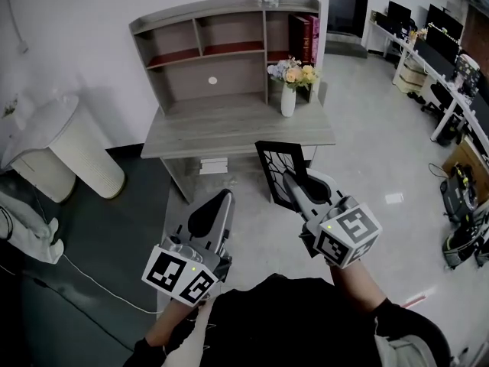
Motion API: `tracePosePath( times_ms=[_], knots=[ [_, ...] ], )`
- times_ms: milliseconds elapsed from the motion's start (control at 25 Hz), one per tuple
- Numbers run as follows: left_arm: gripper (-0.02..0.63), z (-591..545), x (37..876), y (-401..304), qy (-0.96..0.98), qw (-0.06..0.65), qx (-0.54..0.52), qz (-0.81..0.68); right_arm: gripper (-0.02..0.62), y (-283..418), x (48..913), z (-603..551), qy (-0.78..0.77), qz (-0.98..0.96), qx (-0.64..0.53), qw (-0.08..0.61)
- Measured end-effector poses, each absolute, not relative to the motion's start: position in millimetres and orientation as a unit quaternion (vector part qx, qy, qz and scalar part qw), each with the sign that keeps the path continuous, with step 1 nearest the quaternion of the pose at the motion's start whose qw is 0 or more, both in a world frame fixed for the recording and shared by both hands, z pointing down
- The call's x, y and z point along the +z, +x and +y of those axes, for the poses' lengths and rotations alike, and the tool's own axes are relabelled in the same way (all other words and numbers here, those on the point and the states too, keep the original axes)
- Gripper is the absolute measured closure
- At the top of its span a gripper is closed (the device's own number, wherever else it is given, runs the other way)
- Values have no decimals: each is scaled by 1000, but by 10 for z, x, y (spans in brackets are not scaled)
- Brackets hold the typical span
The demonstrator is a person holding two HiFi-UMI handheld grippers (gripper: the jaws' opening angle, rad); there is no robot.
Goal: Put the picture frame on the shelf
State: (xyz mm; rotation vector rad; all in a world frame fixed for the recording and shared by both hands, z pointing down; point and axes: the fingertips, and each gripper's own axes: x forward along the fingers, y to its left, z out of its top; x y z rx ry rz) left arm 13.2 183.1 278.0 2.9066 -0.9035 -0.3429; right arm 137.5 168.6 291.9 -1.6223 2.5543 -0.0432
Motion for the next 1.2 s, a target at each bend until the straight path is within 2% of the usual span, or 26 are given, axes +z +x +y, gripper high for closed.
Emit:
tracePosePath(
  times_ms=[640, 1200],
  knots=[
    [595, 1194, 3055, 420, 952, 71, -90, -282, 561, 1581, 3268, 1057, -536, 840, -62, 55],
    [597, -249, 2913, 233, 954, 76, -97, -274, 561, 1505, 3081, -371, -556, 828, -48, 54]
  ],
)
